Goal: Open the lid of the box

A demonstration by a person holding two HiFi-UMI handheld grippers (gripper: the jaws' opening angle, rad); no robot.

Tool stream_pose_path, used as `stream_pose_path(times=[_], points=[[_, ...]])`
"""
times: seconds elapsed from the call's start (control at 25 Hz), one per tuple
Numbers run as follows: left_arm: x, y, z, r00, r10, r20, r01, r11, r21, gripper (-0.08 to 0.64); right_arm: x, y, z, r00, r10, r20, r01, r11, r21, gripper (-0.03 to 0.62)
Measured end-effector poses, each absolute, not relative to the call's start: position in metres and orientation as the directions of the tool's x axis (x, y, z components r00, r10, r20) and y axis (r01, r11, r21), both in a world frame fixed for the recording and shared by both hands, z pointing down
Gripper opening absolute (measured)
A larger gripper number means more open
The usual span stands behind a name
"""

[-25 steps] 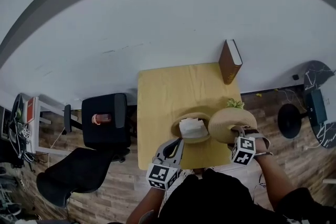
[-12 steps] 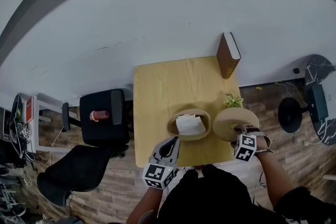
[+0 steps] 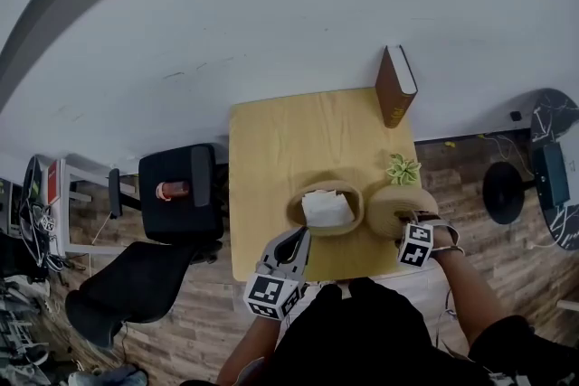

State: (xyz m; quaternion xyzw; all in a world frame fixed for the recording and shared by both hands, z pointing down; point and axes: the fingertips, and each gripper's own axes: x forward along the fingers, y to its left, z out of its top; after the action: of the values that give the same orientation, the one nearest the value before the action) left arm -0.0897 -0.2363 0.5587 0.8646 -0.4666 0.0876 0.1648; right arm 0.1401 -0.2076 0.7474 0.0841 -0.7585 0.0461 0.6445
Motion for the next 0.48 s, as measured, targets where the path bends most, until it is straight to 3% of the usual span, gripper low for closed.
stream_pose_path(times=[0.48], points=[[-0.076,-0.233,0.552,0.554,-0.766,0.327,-0.826,-0.556,0.096,0.02,0.133,-0.208,0.766,-0.169,-0.042,0.985,-0.147,0.989,0.017,0.319]])
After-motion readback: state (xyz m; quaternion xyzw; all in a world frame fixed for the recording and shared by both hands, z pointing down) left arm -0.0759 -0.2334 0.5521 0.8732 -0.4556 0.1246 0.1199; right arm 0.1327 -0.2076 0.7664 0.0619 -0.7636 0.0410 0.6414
